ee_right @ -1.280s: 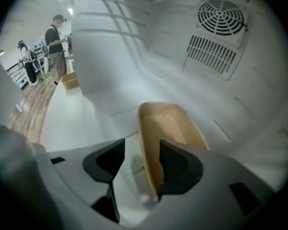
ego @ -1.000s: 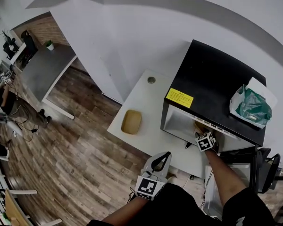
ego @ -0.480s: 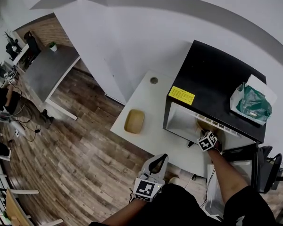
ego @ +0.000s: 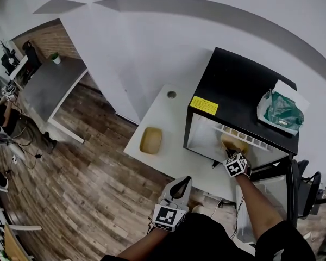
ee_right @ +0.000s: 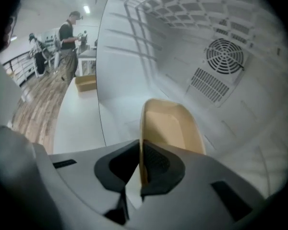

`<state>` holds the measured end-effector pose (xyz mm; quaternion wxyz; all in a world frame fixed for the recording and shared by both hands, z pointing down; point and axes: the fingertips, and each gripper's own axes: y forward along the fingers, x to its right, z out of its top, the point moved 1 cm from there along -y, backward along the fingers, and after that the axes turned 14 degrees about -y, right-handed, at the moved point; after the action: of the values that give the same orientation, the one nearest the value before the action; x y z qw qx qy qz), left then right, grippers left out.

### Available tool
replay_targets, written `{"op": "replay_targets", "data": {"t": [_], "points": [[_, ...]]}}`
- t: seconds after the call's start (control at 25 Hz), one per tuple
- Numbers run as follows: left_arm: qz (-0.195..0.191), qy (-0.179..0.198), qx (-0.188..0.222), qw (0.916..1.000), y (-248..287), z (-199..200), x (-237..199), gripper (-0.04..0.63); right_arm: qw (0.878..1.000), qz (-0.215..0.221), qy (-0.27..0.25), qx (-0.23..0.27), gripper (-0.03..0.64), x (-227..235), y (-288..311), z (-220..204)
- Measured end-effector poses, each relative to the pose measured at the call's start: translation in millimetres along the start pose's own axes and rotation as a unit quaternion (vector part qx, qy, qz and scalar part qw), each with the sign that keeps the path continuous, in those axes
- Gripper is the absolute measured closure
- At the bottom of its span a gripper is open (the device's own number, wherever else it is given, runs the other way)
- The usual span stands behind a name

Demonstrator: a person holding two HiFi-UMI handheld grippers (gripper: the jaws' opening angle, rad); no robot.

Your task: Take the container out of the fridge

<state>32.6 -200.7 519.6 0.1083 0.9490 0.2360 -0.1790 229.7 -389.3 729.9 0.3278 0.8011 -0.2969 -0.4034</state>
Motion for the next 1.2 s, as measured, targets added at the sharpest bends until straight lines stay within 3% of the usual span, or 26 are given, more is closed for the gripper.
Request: {"op": "replay_targets", "data": {"t": [0.16,0.64,0.92,1.2], "points": [[-0.014,0.001,0.006,0.9999,-3,3,4,0.578,0.996,-0.001,0.084,0.033,0.601,-10,-22,-1],[-0.049,0.008,0.016,0.9986,3,29,-3,0.578,0.978,-0.034,0.162,0.13,0.6,-47,-111,36],[-0.079,0.011,0.02,0.9966,12,40,-3,0.578,0.952,-0.069,0.241,0.174,0.601,-69,-170,39],[-0.113,-0.004,0.034,0.993,8,53,6,0.578,0.913,-0.129,0.309,0.234,0.601,-68,-246,54]]}}
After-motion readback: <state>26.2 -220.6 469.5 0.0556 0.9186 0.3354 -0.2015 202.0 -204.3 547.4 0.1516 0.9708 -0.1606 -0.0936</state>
